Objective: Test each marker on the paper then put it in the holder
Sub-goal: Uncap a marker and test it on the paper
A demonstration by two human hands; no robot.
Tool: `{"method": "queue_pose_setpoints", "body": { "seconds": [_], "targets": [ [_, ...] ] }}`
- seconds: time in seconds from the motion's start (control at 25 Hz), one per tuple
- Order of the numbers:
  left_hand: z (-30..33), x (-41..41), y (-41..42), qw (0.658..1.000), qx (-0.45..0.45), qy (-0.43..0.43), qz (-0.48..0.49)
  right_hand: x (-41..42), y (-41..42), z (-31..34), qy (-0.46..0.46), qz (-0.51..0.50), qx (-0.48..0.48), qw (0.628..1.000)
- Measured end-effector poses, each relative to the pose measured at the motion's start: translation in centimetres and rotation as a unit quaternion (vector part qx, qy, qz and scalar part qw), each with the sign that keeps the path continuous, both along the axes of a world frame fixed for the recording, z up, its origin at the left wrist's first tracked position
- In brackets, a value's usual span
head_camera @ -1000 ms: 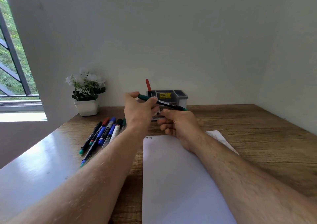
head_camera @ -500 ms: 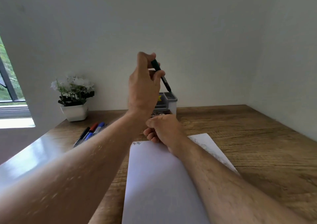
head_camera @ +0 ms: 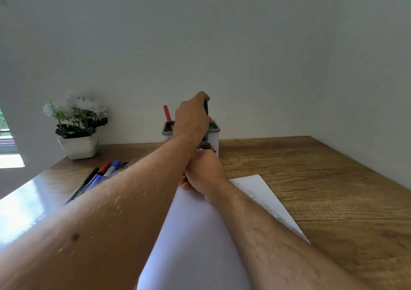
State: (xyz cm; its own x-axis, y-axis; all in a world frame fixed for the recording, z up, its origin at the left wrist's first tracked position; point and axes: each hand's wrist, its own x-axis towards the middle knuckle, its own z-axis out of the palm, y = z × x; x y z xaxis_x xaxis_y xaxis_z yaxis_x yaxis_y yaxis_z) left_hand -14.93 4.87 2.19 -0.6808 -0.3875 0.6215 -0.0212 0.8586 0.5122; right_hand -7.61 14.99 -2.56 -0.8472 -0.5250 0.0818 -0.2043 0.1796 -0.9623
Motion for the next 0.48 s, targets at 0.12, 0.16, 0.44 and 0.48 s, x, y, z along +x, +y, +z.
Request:
{"method": "queue_pose_setpoints", "body": {
  "seconds": [0.12, 0.16, 0.44, 0.48],
  "targets": [
    [-0.2, 0.0, 0.0, 0.997, -0.026, -0.063, 0.028, 0.1, -0.1, -0.1, -0.009, -0.005, -0.013, 1.0],
    [-0.2, 0.2, 0.2, 0.995, -0.03, -0.081, 0.04, 0.1, -0.2, -0.1, 0.004, -0.001, -0.008, 1.0],
    [0.1, 1.7, 1.3, 0.986, -0.069, -0.135, 0.072, 0.2, -0.3, -0.1, 0.05, 0.023, 0.081, 0.995],
    [0.0, 1.7, 1.3, 0.986, -0.073, -0.134, 0.073, 0.5, -0.3, 0.3, 0.053, 0.02, 0.097, 0.994]
  ]
}}
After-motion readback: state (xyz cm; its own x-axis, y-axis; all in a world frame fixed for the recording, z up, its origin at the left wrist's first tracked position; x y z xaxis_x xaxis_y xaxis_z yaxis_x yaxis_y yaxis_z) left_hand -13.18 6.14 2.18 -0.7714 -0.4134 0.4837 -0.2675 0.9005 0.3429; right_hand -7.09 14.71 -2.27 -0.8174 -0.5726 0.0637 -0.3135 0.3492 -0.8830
